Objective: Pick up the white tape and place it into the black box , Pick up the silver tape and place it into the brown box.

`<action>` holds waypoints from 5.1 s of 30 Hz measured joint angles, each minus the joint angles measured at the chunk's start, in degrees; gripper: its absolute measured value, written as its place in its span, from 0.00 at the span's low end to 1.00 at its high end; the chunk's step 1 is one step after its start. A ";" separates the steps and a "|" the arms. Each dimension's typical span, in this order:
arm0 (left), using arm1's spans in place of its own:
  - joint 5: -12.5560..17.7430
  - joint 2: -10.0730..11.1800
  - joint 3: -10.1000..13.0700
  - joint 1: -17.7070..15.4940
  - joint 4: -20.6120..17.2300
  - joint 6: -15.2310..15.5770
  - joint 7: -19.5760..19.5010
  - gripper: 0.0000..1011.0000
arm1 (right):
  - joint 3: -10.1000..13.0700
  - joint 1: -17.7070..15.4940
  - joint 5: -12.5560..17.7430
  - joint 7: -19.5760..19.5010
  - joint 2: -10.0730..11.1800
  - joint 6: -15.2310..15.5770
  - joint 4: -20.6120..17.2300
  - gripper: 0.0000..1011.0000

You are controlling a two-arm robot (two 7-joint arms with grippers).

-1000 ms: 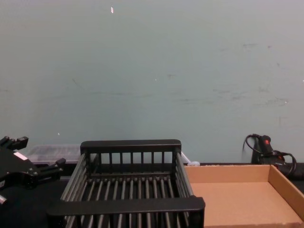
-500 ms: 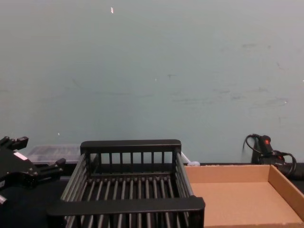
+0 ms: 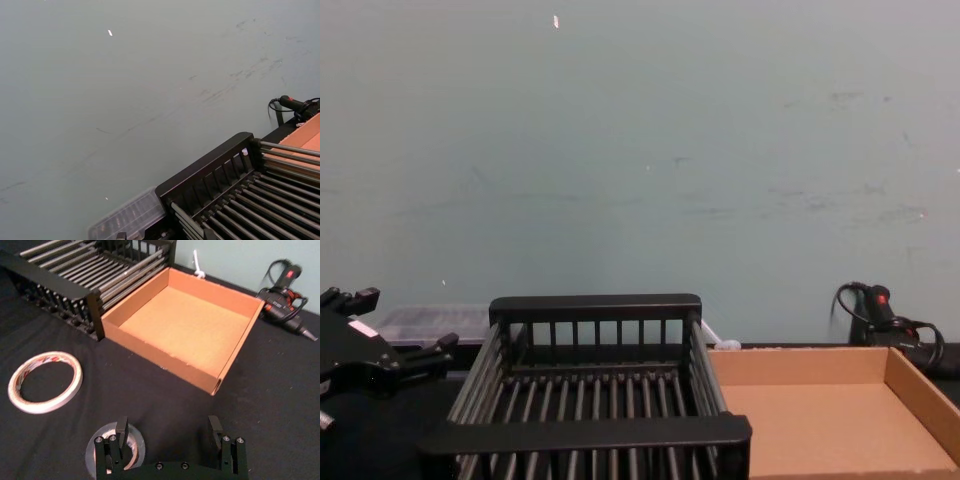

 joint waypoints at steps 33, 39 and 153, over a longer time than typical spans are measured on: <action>0.00 0.00 0.00 0.00 0.00 0.00 0.00 0.99 | -3.99 3.03 0.16 1.83 -0.22 4.14 2.85 0.99; 0.00 0.00 0.00 0.00 0.00 0.00 0.00 0.99 | -4.38 3.50 0.10 1.73 -0.34 4.41 3.29 0.99; 0.00 0.00 0.00 0.00 0.00 0.00 0.00 0.99 | -5.17 10.32 0.84 -0.45 -4.57 3.43 5.91 0.16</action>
